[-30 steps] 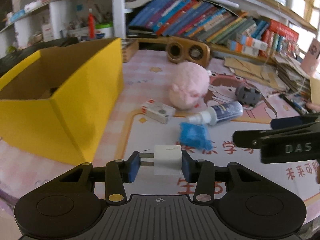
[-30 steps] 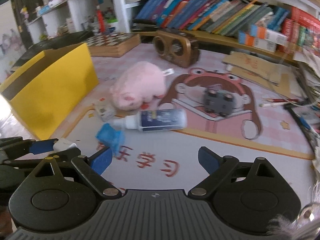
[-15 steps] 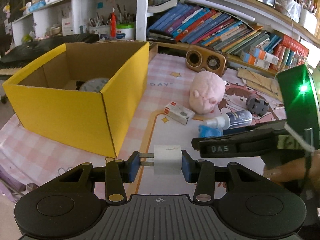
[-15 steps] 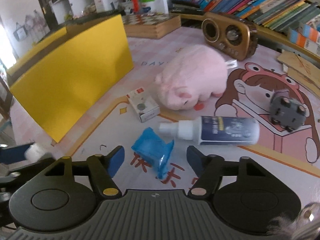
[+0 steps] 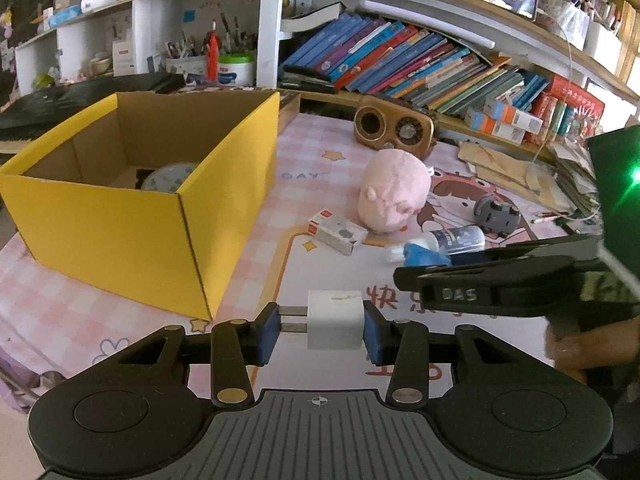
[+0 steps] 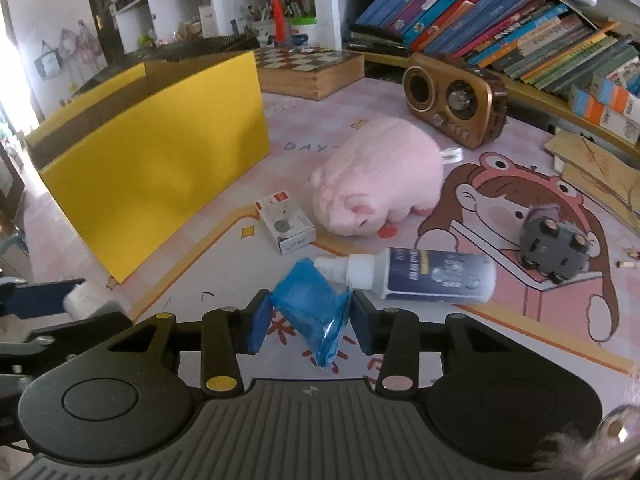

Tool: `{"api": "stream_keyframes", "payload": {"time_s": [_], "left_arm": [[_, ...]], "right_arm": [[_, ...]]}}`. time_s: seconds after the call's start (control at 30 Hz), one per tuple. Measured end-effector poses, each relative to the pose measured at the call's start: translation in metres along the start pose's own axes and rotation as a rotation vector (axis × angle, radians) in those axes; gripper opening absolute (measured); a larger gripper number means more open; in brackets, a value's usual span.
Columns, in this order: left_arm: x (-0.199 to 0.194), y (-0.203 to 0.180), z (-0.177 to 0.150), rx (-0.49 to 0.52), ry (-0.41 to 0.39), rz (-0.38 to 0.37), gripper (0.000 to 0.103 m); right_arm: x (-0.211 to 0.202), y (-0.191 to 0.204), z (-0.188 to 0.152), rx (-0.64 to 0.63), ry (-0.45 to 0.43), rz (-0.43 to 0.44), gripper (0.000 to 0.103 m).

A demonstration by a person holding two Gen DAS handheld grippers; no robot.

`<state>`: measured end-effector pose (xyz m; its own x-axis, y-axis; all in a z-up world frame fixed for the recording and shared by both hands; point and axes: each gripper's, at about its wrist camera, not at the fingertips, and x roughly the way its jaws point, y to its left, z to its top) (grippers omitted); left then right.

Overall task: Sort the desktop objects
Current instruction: 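Lift and carry the plug adapter and blue piece toward the yellow box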

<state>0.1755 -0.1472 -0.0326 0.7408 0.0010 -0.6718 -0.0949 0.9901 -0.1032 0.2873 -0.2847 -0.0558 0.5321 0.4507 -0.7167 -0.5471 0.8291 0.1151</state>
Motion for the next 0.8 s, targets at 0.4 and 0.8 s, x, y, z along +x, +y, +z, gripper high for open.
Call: {"api": "stream_keyframes", "payload": {"time_s": [0.4, 0.8], "left_arm": [[-0.01, -0.007, 0.006, 0.004, -0.033, -0.085, 0.042], [-0.013, -0.016, 0.003, 0.032, -0.047, -0.199, 0.042]], "right_arm": [[-0.061, -0.003, -0.008, 0.041, -0.049, 0.008, 0.04], [-0.089, 0.0, -0.029, 0.054, -0.059, -0.074, 0.039]]}}
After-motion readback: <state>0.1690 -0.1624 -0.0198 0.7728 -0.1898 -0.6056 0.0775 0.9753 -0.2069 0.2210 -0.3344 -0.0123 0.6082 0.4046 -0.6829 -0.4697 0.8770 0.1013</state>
